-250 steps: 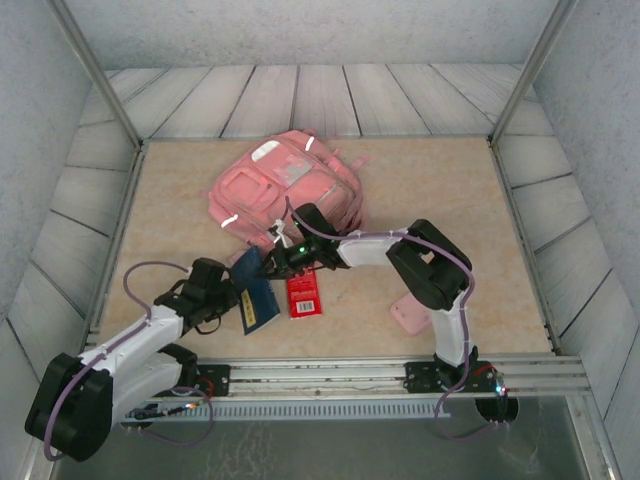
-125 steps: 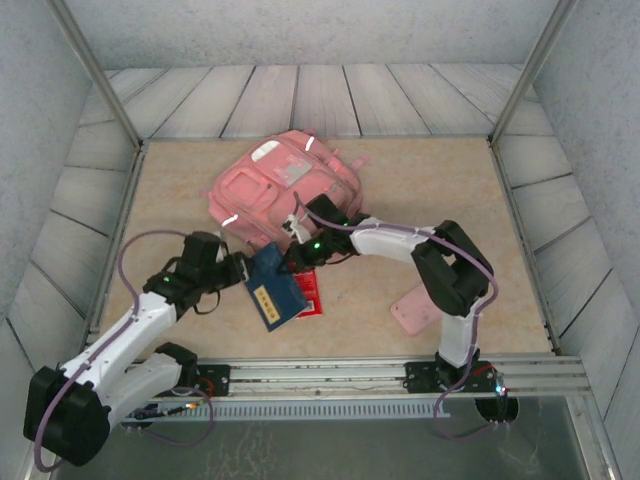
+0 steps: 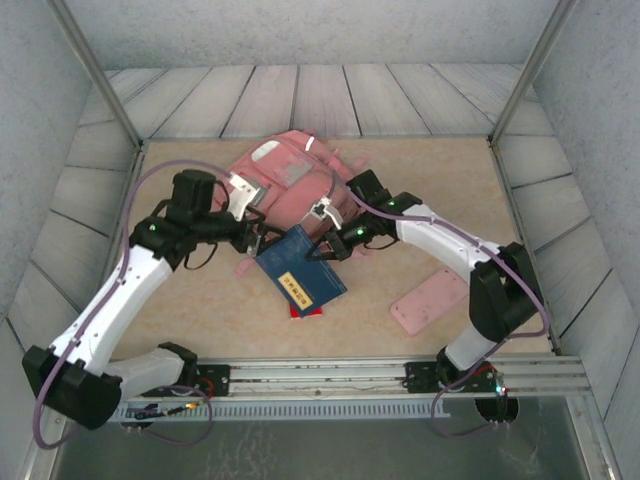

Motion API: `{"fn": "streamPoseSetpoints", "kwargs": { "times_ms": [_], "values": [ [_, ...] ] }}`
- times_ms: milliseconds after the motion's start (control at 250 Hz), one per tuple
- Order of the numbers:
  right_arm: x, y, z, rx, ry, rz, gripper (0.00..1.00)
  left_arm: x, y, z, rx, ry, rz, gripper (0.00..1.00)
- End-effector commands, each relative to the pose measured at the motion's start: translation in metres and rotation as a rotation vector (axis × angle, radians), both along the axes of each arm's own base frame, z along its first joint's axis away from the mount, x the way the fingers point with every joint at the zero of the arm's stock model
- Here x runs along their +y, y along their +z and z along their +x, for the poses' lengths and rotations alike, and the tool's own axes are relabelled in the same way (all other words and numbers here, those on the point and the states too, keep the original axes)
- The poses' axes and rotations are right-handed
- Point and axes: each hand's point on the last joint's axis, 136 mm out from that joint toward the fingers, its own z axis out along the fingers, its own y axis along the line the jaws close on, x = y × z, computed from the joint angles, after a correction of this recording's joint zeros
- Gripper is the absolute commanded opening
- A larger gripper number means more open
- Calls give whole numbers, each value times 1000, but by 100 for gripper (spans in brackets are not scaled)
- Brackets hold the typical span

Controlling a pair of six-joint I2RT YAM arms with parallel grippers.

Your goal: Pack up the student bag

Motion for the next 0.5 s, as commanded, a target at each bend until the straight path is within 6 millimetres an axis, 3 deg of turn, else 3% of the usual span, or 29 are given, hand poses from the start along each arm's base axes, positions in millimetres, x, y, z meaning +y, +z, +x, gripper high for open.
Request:
{"fn": "streamPoseSetpoints", "kwargs": {
  "times_ms": [0,292,396,496],
  "values": [
    [-6,22,-22,-102,105,90,0,-3,-2,-23,-36,-225,63,79],
    [-9,49,-29,-292,132,206,0,-14,4,-52,23,-463,-15,75],
    [-7,54,-23,-340,146,195,0,-20,8,-52,14,-481,-67,74],
    [-6,62,-15,-396,154,179,0,-19,1,-48,34,-462,-38,65]
  ]
}}
